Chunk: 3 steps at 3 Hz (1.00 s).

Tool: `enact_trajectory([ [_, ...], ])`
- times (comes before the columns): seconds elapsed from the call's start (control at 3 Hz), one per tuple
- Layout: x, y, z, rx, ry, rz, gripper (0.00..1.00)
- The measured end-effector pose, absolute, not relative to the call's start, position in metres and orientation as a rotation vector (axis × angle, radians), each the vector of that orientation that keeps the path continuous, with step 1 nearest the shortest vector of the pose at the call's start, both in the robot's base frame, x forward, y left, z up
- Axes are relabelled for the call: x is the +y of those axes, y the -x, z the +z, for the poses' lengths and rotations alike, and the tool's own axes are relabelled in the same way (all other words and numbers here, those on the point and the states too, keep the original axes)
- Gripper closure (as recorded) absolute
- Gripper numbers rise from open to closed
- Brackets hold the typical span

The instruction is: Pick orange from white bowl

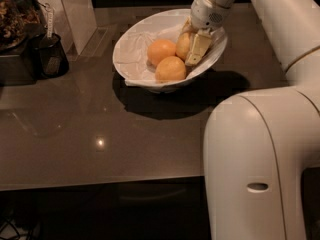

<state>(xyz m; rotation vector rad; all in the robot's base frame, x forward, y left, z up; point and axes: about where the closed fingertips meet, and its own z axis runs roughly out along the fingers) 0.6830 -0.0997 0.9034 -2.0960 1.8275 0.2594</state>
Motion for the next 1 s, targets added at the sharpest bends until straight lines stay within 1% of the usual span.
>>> enact_trajectory([
  [0.33, -0.104, -0.678, 0.928, 1.805, 2.061, 0.215, 1.0],
  [0.67, -0.106, -0.665, 0.963, 1.737, 2.002, 0.216, 1.0],
  [1.0, -0.11, -0.642, 0.989, 1.632, 1.924, 0.324, 1.0],
])
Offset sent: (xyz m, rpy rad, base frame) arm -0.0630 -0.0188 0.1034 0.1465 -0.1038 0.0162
